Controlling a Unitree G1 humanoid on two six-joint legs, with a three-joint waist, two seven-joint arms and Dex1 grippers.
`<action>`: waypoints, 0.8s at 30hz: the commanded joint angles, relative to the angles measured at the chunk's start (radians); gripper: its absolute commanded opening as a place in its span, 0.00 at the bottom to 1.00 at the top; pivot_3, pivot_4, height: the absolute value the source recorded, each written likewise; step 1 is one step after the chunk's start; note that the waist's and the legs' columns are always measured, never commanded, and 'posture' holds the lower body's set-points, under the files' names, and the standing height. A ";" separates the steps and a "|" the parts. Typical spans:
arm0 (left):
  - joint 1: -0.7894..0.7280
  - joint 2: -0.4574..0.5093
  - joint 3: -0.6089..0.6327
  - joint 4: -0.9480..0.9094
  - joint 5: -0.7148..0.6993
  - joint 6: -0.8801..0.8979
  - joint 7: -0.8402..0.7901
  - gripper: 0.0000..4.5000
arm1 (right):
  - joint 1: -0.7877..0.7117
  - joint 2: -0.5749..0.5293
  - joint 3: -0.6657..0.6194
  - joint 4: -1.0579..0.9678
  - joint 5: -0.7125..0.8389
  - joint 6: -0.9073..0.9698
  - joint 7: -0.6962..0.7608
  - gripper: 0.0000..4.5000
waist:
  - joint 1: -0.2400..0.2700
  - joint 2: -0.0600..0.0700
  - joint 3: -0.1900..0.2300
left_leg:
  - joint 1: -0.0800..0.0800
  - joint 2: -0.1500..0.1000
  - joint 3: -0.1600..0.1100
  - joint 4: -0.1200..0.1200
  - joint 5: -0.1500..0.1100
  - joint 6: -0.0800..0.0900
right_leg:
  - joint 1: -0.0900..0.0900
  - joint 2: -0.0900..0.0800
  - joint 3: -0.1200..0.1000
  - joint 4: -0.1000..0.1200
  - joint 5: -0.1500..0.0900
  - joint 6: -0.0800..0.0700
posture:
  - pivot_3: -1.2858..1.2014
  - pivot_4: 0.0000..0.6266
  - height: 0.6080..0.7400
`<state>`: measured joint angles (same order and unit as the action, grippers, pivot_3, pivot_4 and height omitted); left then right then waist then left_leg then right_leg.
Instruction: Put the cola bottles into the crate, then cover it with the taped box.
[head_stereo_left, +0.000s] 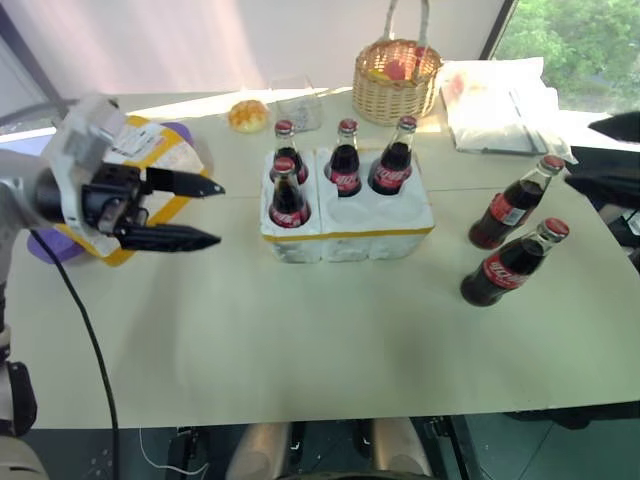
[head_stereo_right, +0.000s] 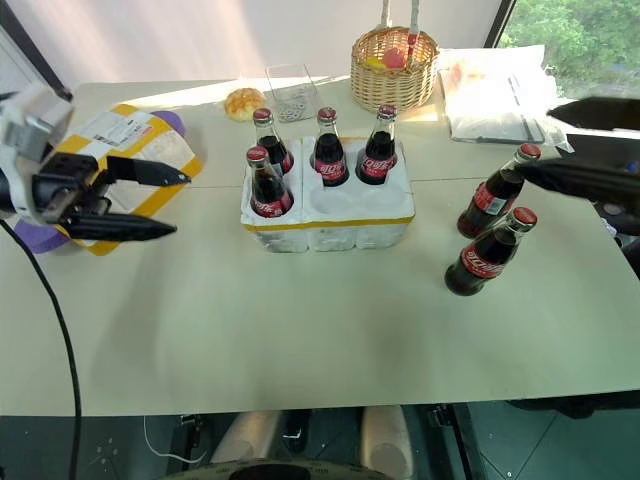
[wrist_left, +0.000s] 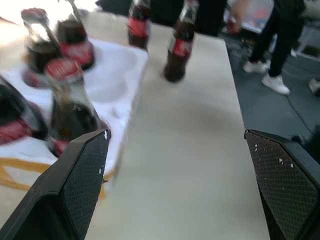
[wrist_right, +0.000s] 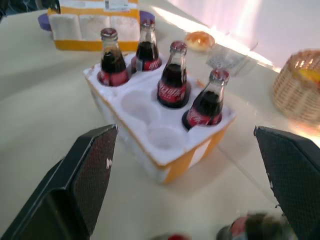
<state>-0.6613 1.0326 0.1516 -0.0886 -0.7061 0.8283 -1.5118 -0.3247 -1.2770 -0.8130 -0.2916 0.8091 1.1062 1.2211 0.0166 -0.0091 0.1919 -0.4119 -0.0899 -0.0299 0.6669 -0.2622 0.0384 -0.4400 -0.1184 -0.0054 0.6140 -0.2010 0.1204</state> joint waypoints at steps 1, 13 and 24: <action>-0.016 -0.012 -0.020 -0.006 0.004 -0.041 0.004 0.99 | 0.128 0.099 -0.246 -0.171 0.012 0.098 -0.042 1.00 | 0.000 -0.001 -0.001 | 0.000 0.000 0.000 0.000 0.000 0.000 | 0.000 0.000 0.000 0.000 0.000 0.000 | 0.52 0.24 1.00; -0.023 -0.056 -0.095 0.043 0.058 -0.122 0.017 0.99 | 0.625 0.626 -0.252 -0.505 -0.084 -0.090 -0.300 1.00 | -0.005 -0.001 -0.002 | 0.004 0.000 0.000 0.000 0.000 0.000 | 0.005 0.000 0.001 -0.002 0.000 0.000 | 0.52 0.24 1.00; -0.018 -0.062 -0.096 0.010 0.049 -0.109 0.034 0.99 | 0.642 0.712 -0.015 -0.387 -0.112 -0.294 -0.451 1.00 | -0.004 -0.001 -0.002 | 0.004 0.000 0.000 0.000 0.000 0.000 | 0.005 0.000 0.001 -0.002 0.000 0.000 | 0.52 0.24 1.00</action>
<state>-0.6702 0.9686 0.0466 -0.0475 -0.6427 0.7176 -1.4796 0.3240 -0.5702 -0.8424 -0.6866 0.7029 0.8440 0.7887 0.0125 -0.0104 0.1899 -0.4074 -0.0899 -0.0297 0.6668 -0.2623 0.0385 -0.4352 -0.1180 -0.0047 0.6120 -0.2012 0.1202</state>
